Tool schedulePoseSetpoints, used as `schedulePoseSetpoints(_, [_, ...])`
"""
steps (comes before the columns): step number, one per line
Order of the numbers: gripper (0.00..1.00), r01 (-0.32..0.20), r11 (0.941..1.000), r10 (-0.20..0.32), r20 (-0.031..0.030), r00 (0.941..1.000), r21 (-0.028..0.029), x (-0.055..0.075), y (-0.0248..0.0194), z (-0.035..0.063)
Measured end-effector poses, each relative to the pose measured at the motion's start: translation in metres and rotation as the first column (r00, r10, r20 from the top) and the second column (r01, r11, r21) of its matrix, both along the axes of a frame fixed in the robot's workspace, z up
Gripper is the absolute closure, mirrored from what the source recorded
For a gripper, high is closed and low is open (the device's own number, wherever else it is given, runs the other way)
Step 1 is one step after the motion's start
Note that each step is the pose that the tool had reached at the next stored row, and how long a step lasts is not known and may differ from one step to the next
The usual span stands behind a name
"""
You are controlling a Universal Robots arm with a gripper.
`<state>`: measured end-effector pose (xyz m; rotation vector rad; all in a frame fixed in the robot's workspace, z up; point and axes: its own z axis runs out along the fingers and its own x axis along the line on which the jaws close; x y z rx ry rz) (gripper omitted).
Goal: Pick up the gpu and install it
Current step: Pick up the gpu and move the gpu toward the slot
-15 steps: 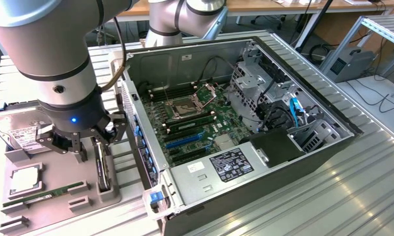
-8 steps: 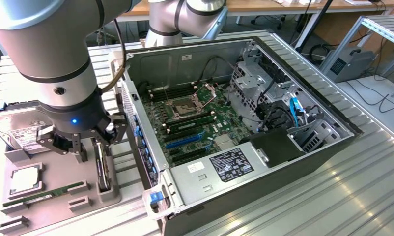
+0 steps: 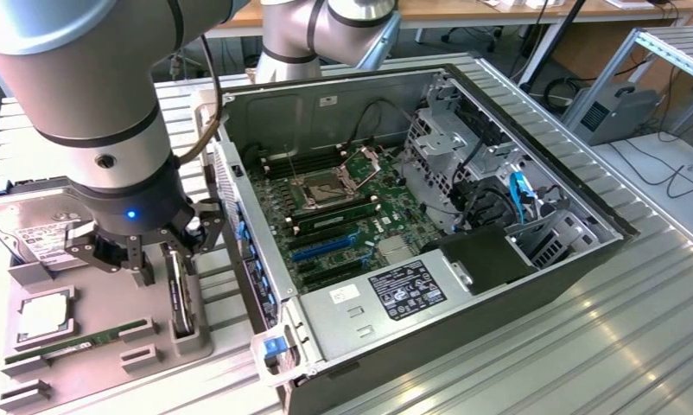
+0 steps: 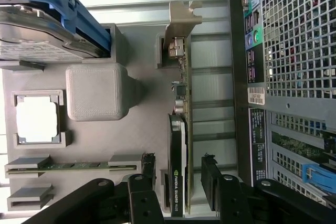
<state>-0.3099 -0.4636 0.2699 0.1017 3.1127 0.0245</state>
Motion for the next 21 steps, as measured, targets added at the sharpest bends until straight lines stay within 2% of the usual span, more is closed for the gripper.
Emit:
schedulePoseSetpoints(2, [0.52, 0.000, 1.0000, 0.000, 0.0000, 1.0000, 0.0000, 0.0000, 0.0000, -0.0003])
schedulePoseSetpoints(4, [0.52, 0.000, 1.0000, 0.000, -0.0001, 1.0000, 0.0000, 0.0000, 0.0000, -0.0052])
schedulePoseSetpoints(15, [0.52, 0.000, 1.0000, 0.000, 0.0001, 1.0000, -0.0003, 0.0000, 0.0004, -0.0076])
schedulePoseSetpoints(21, [0.52, 0.007, 1.0000, -0.007, 0.0000, 1.0000, -0.0017, 0.0000, 0.0065, -0.0087])
